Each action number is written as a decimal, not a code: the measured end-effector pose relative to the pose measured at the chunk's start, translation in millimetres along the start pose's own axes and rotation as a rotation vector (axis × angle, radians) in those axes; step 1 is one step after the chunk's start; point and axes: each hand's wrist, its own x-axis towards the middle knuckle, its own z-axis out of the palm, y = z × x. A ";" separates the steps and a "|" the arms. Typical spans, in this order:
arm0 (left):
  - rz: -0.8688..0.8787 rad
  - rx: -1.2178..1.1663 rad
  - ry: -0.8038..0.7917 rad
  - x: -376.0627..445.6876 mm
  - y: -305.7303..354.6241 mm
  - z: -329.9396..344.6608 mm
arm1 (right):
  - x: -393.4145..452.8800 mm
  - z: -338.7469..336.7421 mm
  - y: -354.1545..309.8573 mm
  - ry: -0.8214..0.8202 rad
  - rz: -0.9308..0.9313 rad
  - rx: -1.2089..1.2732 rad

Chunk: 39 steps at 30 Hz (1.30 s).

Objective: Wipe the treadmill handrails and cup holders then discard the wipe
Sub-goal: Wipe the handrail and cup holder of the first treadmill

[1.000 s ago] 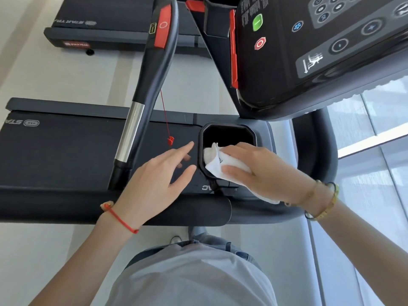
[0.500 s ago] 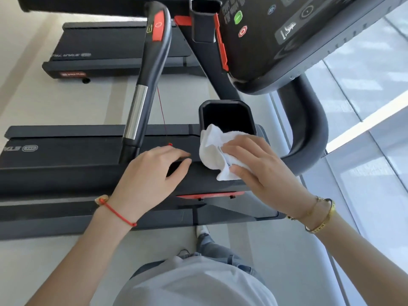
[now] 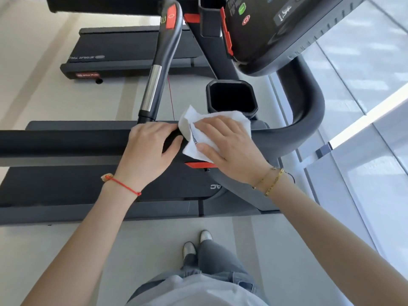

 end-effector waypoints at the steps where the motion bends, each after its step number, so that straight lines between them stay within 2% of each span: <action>1: -0.006 0.004 0.010 -0.9 -1.1 0.6 | -0.4 -0.2 1.9 0.004 -0.009 -0.038; 9: -0.051 -0.002 0.000 -1.1 -4.9 1.1 | -1.4 0.3 18.5 0.070 -0.040 -0.185; 20: -0.101 0.030 0.026 -6.8 -22.2 -5.4 | 40.5 23.7 -18.6 -0.008 -0.067 -0.336; 27: -0.141 0.058 0.038 -20.8 -78.2 -28.5 | 81.6 50.0 -60.6 0.030 -0.103 -0.295; 39: -0.096 0.095 -0.006 -51.3 -204.6 -84.5 | 153.3 104.6 -173.6 -0.032 -0.054 -0.316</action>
